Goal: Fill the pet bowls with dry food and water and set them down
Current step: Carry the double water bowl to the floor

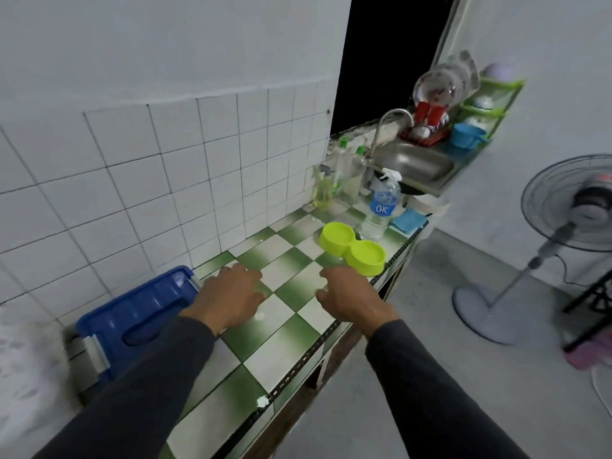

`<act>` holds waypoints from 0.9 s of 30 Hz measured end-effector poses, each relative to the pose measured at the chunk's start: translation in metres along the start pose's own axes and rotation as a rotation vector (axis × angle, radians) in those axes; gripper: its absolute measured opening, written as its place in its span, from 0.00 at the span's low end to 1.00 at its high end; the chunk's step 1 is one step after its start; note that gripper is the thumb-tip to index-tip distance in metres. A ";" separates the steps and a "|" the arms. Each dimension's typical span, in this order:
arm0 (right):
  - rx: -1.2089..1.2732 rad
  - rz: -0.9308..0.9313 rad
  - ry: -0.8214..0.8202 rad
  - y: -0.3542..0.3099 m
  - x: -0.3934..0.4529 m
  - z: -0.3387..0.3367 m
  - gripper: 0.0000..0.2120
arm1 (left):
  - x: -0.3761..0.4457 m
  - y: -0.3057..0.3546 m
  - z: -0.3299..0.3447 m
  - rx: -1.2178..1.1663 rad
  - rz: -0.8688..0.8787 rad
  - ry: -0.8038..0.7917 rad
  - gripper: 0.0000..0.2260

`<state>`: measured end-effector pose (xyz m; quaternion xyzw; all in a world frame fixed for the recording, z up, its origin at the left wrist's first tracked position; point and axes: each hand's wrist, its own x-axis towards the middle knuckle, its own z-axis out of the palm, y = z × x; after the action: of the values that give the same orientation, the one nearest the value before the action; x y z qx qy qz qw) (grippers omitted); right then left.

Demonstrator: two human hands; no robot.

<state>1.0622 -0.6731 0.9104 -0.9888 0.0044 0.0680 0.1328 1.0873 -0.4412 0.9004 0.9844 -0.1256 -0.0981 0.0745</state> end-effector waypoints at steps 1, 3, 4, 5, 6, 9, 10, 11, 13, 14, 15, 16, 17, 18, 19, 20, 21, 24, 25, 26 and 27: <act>0.011 0.016 0.005 0.006 0.005 -0.001 0.18 | 0.010 0.004 0.000 -0.002 0.017 -0.005 0.23; 0.014 0.041 0.012 0.019 0.013 -0.004 0.18 | 0.029 0.013 0.001 0.000 0.047 -0.011 0.23; 0.010 0.052 0.014 0.025 0.017 -0.004 0.18 | 0.037 0.019 0.002 -0.004 0.058 -0.012 0.23; 0.006 0.065 0.018 0.032 0.021 -0.005 0.19 | 0.046 0.025 0.003 -0.004 0.070 -0.011 0.23; 0.004 0.083 0.019 0.040 0.025 -0.006 0.19 | 0.055 0.031 0.004 0.005 0.085 -0.014 0.22; -0.009 0.116 0.012 0.064 0.035 -0.009 0.20 | 0.080 0.052 0.007 0.040 0.132 -0.032 0.21; -0.011 0.122 0.011 0.073 0.039 -0.010 0.20 | 0.088 0.059 0.009 0.044 0.146 -0.035 0.21; -0.011 0.129 0.012 0.082 0.043 -0.010 0.21 | 0.097 0.066 0.012 0.043 0.157 -0.038 0.22; -0.006 0.144 0.015 0.100 0.053 -0.011 0.20 | 0.114 0.080 0.015 0.028 0.167 -0.040 0.23; -0.002 0.150 0.015 0.109 0.058 -0.011 0.21 | 0.122 0.087 0.017 0.025 0.170 -0.037 0.23; 0.003 0.154 0.018 0.117 0.063 -0.012 0.21 | 0.130 0.094 0.019 0.027 0.173 -0.030 0.23; 0.009 0.156 0.023 0.126 0.068 -0.013 0.21 | 0.139 0.101 0.021 0.028 0.173 -0.024 0.23; 0.014 0.156 0.027 0.135 0.073 -0.015 0.21 | 0.147 0.108 0.022 0.025 0.169 -0.018 0.24; 0.015 0.155 0.030 0.144 0.078 -0.017 0.21 | 0.156 0.115 0.024 0.021 0.167 -0.014 0.24; 0.014 0.151 0.031 0.153 0.083 -0.018 0.20 | 0.164 0.122 0.025 0.014 0.165 -0.013 0.24; 0.014 0.148 0.030 0.162 0.089 -0.019 0.20 | 0.171 0.129 0.026 0.004 0.162 -0.010 0.24; 0.013 0.145 0.026 0.171 0.094 -0.020 0.21 | 0.179 0.136 0.027 -0.006 0.157 -0.006 0.24; 0.005 0.136 0.005 0.198 0.112 -0.023 0.20 | 0.200 0.155 0.032 -0.029 0.132 0.005 0.24; -0.002 0.130 -0.003 0.206 0.118 -0.024 0.20 | 0.207 0.160 0.033 -0.035 0.122 0.005 0.24; -0.006 0.125 -0.010 0.214 0.123 -0.024 0.20 | 0.213 0.164 0.036 -0.040 0.114 0.007 0.24; -0.004 0.121 -0.018 0.221 0.129 -0.024 0.20 | 0.219 0.168 0.038 -0.044 0.108 0.010 0.24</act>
<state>1.1870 -0.8915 0.8584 -0.9864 0.0629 0.0845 0.1264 1.2479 -0.6644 0.8540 0.9748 -0.1761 -0.0916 0.1021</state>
